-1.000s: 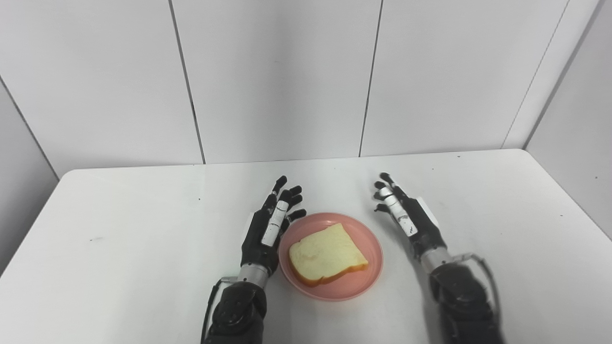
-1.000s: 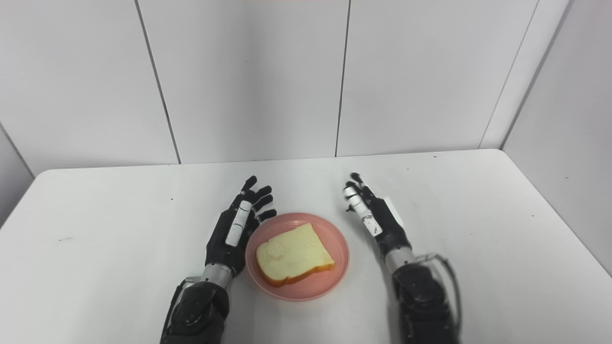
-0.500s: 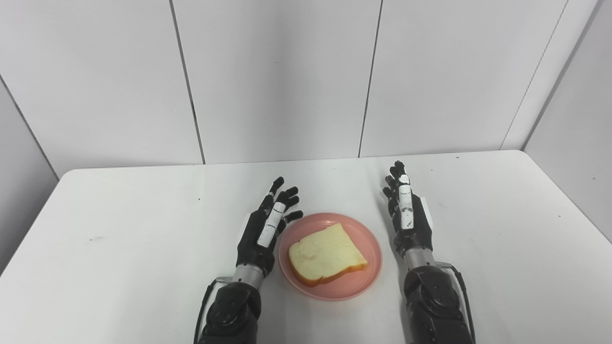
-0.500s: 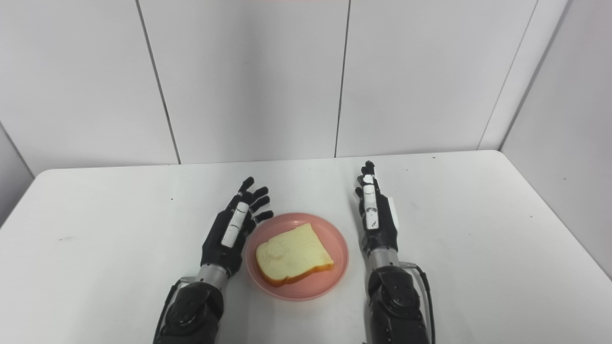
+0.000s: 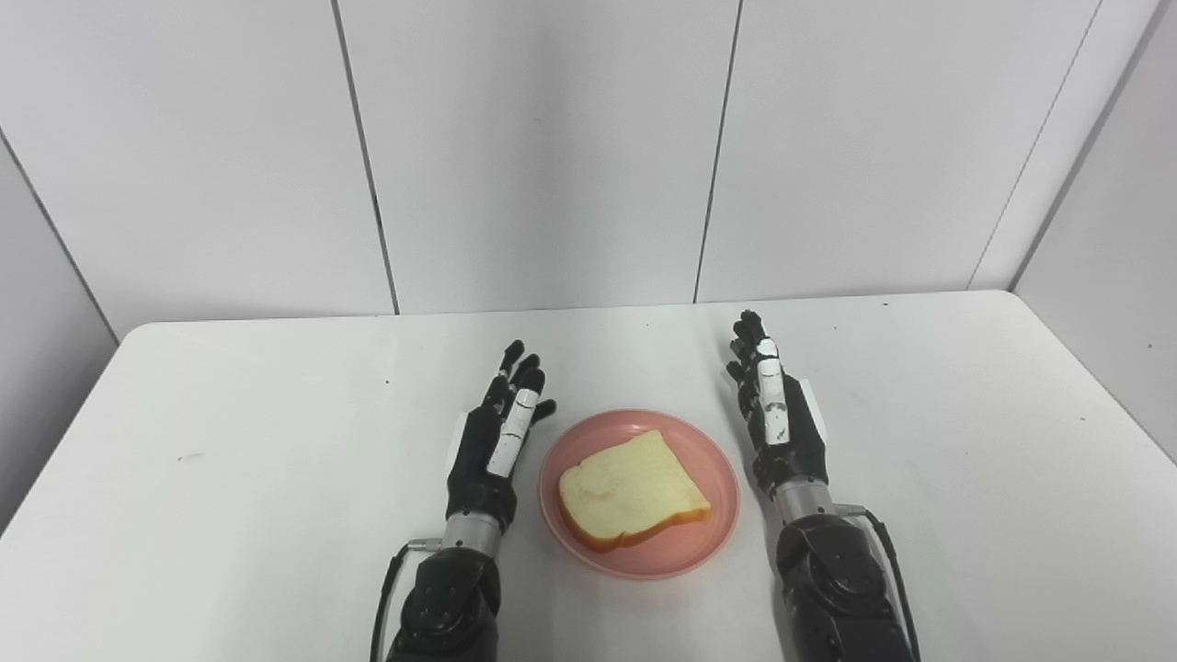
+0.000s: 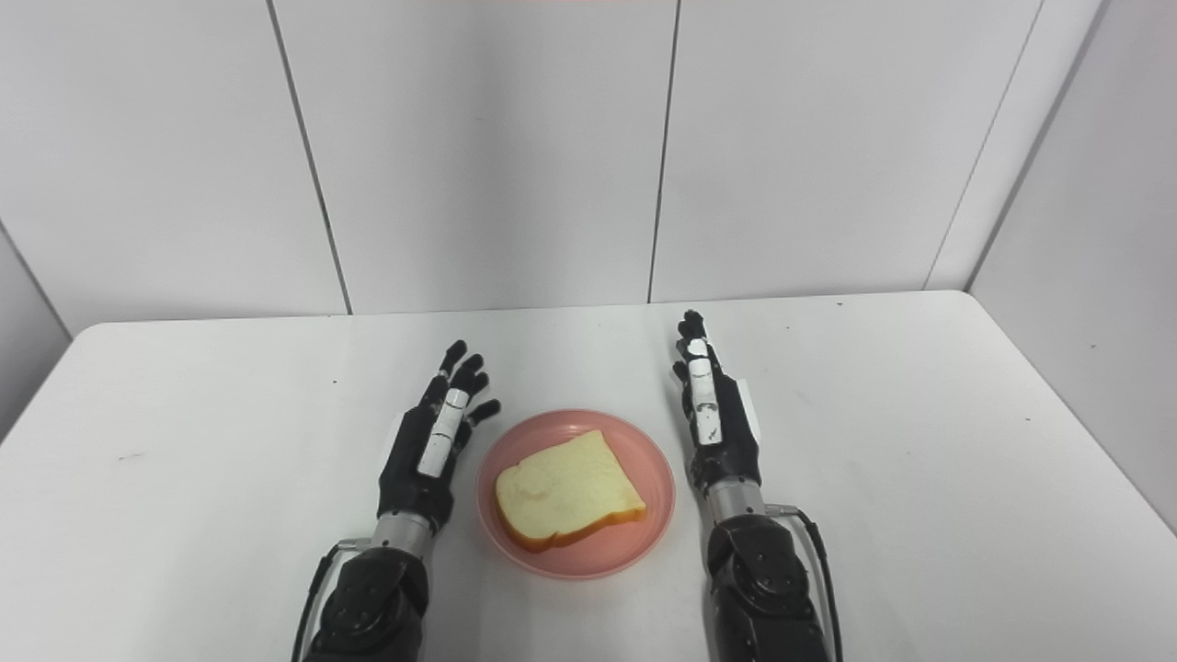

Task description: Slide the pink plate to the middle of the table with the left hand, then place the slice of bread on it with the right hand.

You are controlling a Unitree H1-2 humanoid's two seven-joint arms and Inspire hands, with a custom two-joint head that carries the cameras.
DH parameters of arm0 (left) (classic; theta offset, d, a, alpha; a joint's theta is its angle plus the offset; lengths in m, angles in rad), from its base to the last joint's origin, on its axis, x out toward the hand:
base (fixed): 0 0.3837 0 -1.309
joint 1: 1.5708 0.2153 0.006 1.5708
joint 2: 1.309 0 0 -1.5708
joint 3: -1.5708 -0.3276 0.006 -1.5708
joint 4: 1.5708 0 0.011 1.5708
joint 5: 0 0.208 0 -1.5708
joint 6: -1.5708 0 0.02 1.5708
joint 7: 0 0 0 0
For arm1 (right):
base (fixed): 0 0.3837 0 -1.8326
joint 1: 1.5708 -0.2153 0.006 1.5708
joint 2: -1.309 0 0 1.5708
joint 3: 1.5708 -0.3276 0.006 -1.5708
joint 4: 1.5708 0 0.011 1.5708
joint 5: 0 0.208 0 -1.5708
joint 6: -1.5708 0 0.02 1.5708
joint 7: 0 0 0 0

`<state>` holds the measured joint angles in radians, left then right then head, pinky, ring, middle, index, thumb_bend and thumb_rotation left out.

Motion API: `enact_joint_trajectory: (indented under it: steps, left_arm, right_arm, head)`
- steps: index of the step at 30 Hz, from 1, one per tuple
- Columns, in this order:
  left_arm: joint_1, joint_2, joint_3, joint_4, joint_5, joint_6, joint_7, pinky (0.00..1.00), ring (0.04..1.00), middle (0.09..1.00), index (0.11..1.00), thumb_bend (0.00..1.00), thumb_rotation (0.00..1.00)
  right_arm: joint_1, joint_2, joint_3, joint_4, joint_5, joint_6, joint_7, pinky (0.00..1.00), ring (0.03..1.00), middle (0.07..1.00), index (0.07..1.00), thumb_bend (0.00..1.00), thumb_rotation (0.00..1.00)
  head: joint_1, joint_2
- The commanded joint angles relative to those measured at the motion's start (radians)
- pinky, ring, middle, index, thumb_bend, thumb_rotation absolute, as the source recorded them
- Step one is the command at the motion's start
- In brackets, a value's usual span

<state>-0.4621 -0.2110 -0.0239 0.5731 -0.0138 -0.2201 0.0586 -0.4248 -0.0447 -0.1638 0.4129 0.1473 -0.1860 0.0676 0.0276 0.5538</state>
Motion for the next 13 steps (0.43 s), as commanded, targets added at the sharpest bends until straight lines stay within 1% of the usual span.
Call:
enact_joint_trajectory:
  steps: [1,3,4,6,8,13]
  left_arm:
    - [0.052,-0.003,0.0,0.017,0.038,-0.055,0.049,0.97,0.991,0.991,0.97,0.8,0.79]
    - [0.057,0.0,-0.012,0.014,0.081,-0.071,0.087,0.99,0.998,0.998,0.992,0.79,0.82]
    - [0.059,0.002,-0.018,0.012,0.102,-0.074,0.105,1.0,1.0,1.0,0.997,0.77,0.86]
    - [0.063,0.008,-0.027,0.003,0.135,-0.067,0.131,1.0,1.0,1.0,1.0,0.76,0.89]
    - [0.064,0.015,-0.034,-0.008,0.153,-0.054,0.138,1.0,1.0,1.0,1.0,0.76,0.91]
    - [0.062,0.031,-0.035,-0.05,0.136,0.003,0.105,1.0,1.0,1.0,1.0,0.76,0.88]
  right_arm:
    - [0.038,0.007,0.005,0.015,0.016,0.008,0.005,1.0,0.99,0.956,0.951,0.85,1.0]
    - [0.042,0.008,0.007,0.015,0.018,0.011,0.002,1.0,0.987,0.955,0.949,0.87,1.0]
    - [0.043,0.008,0.009,0.014,0.018,0.01,0.001,1.0,0.984,0.956,0.951,0.86,1.0]
    - [0.047,0.01,0.01,0.013,0.021,0.011,0.0,1.0,0.982,0.958,0.951,0.86,1.0]
    - [0.05,0.015,0.009,0.01,0.025,0.016,-0.003,1.0,0.982,0.96,0.949,0.86,1.0]
    - [0.06,0.024,0.008,0.001,0.036,0.017,-0.009,1.0,0.978,0.959,0.951,0.86,1.0]
  head:
    - [0.0,0.001]
    - [-0.001,0.001]
    - [-0.001,0.001]
    - [-0.003,0.002]
    - [-0.002,0.004]
    - [0.016,0.009]
